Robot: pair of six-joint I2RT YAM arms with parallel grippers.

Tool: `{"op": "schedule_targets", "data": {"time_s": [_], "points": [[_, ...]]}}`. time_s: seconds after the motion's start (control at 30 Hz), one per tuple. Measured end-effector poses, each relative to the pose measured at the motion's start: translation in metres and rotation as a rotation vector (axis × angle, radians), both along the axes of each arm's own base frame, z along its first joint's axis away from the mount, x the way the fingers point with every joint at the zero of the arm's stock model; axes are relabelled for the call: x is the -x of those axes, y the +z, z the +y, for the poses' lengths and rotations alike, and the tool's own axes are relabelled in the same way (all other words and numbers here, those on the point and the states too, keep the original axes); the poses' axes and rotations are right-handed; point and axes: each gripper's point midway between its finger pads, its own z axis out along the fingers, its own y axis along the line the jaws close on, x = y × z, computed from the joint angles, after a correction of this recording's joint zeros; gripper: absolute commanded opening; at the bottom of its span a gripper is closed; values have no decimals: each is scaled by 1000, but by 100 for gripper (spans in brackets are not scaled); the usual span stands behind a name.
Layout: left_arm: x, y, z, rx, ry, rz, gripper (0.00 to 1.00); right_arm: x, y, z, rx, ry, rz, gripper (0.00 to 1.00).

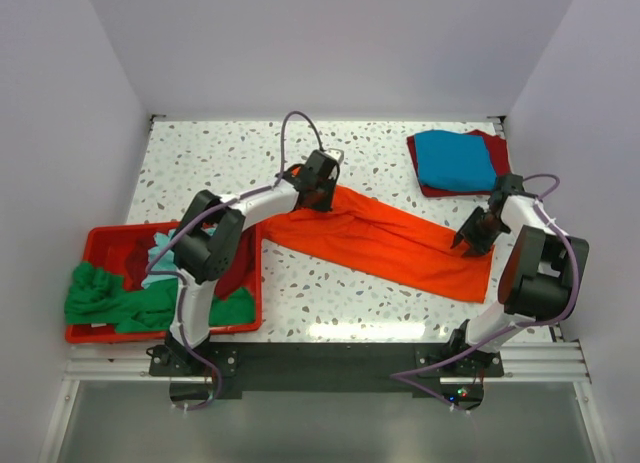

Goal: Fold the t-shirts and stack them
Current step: Fold the tshirt

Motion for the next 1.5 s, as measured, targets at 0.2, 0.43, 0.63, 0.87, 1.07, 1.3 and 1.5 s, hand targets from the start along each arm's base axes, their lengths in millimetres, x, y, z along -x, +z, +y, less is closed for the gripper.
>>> {"op": "schedule_targets", "data": {"time_s": [0.2,0.43,0.63,0.87,1.07,1.3,1.5], "points": [[8,7,-9,20,22,0,4,2,-2,1,-1,9,3,41],[20,2,-10,22,67,49,4,3,-4,1,0,14,2,41],[32,-1,-4,5,106,81,9,1,-4,0,2,19,-3,41],[46,3,-1,11,137,100,16,6,-8,1,0,30,7,41],[54,4,-5,19,145,113,28,7,-9,3,-6,35,8,41],[59,4,-7,37,159,130,29,10,-11,6,-22,38,11,41],[68,13,-15,95,148,161,29,10,-11,6,-22,38,10,41]]}}
